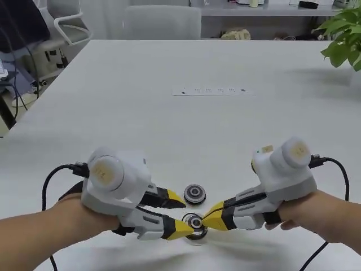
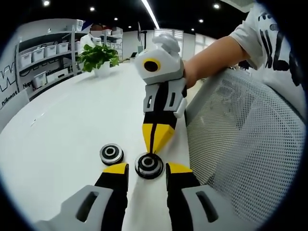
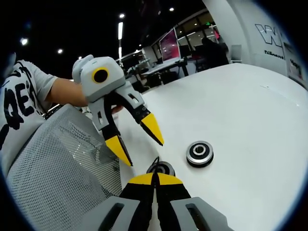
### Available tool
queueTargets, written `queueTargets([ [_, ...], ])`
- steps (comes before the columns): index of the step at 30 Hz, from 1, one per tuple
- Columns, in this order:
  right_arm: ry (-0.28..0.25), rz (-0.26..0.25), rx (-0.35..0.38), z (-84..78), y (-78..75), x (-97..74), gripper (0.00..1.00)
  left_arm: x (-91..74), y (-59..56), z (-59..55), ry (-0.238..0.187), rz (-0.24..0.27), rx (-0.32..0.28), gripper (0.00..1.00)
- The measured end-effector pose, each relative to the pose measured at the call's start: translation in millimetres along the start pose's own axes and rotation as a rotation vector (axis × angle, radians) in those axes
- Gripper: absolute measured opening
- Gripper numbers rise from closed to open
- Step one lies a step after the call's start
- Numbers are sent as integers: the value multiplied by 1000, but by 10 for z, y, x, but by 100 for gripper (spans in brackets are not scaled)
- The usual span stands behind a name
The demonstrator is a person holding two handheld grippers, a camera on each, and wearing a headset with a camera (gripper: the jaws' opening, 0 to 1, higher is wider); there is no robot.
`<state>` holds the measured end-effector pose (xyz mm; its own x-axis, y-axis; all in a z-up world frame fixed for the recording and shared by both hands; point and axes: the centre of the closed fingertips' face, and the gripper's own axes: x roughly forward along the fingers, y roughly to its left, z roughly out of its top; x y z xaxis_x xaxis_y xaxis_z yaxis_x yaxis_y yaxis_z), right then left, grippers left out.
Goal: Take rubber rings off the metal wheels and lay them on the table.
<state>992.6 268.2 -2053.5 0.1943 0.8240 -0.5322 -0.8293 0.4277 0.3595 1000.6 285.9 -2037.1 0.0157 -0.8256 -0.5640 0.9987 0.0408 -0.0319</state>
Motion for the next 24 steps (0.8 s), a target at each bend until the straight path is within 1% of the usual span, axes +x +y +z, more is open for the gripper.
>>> queueTargets([
  [3,-3,3,1,6,6,4,0,-72,-17,7,-14,4,-16,31],
  [6,-3,2,1,6,7,8,0,-129,-44,47,-34,9,-12,36],
  [11,-9,4,6,13,12,3,0,-221,-57,91,-65,19,-29,41],
  [17,-20,9,8,37,23,1,0,-281,-52,117,-81,29,-36,48],
  [20,-26,13,9,49,33,2,0,-321,-51,144,-103,34,-58,52],
  [24,-38,15,8,75,36,-4,0,-358,-65,144,-110,41,-59,57],
])
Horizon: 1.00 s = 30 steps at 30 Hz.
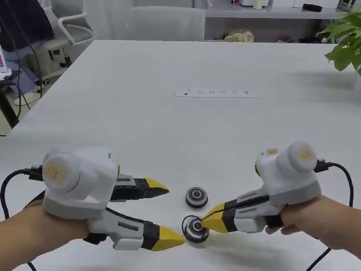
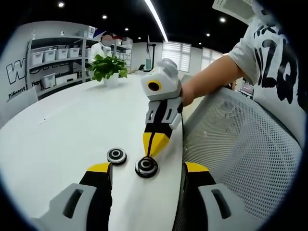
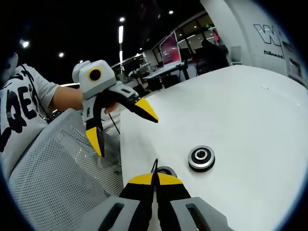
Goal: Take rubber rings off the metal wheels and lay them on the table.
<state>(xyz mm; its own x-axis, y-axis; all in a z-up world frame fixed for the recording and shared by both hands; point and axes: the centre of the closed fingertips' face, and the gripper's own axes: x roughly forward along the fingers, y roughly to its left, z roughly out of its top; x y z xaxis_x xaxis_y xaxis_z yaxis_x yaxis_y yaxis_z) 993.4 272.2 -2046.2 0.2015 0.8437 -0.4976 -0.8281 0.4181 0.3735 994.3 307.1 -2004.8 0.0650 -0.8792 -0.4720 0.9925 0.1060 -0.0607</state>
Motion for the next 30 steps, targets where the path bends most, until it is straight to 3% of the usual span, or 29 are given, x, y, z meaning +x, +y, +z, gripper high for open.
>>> queueTargets([
  [14,-42,14,0,132,55,-1,0,-145,55,-64,-9,34,-17,66],
  [16,-52,17,-1,171,72,1,0,-192,68,-45,-28,44,-37,67],
  [30,-46,37,-28,310,120,101,0,-310,89,-90,-38,79,-49,76],
])
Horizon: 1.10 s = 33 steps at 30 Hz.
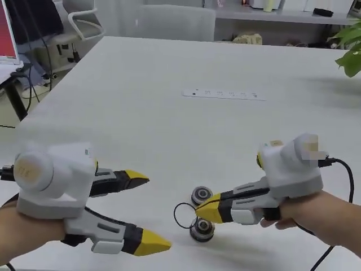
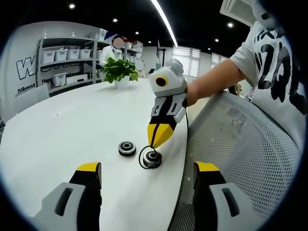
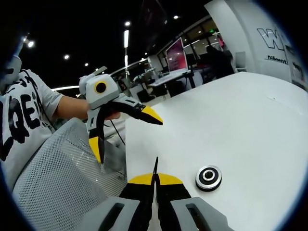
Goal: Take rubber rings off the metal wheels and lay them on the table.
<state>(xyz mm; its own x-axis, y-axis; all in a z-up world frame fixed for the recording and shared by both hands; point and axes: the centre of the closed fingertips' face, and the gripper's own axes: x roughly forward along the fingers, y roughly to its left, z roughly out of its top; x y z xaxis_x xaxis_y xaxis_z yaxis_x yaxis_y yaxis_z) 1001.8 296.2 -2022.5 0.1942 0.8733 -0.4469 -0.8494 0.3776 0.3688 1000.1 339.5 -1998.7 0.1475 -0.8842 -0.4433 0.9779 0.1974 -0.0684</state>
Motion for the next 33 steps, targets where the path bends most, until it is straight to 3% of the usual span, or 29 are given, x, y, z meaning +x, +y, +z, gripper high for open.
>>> queueTargets([
  [11,13,2,-12,51,-23,194,0,-113,35,-36,-8,28,-9,80],
  [33,65,-43,14,-120,-173,445,0,-190,59,-97,1,45,-27,80],
])
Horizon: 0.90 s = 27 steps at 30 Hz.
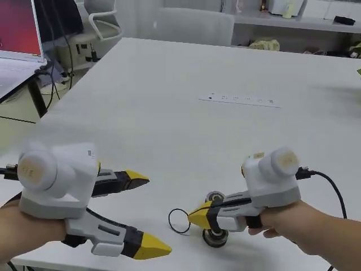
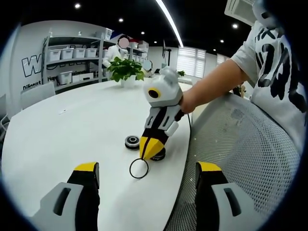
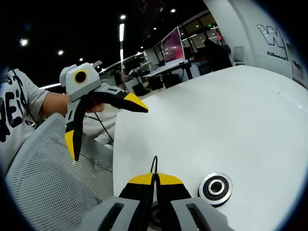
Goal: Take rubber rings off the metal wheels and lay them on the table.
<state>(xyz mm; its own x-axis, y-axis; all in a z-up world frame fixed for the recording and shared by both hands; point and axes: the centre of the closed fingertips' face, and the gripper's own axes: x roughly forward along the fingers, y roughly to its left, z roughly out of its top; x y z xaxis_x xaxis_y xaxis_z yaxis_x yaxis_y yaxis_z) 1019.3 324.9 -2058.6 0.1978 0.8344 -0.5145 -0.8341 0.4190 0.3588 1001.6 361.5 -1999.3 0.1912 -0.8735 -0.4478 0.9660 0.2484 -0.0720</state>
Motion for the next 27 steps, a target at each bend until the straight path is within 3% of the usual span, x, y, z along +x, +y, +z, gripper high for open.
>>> queueTargets([
  [6,7,-30,-7,-31,-53,-13,1,10,-26,-5,9,-9,5,80],
  [15,-9,-46,-15,-22,-65,-50,10,31,-40,-3,15,-16,1,80],
  [27,-53,-19,-21,81,52,-184,18,81,-81,39,15,-40,9,79],
])
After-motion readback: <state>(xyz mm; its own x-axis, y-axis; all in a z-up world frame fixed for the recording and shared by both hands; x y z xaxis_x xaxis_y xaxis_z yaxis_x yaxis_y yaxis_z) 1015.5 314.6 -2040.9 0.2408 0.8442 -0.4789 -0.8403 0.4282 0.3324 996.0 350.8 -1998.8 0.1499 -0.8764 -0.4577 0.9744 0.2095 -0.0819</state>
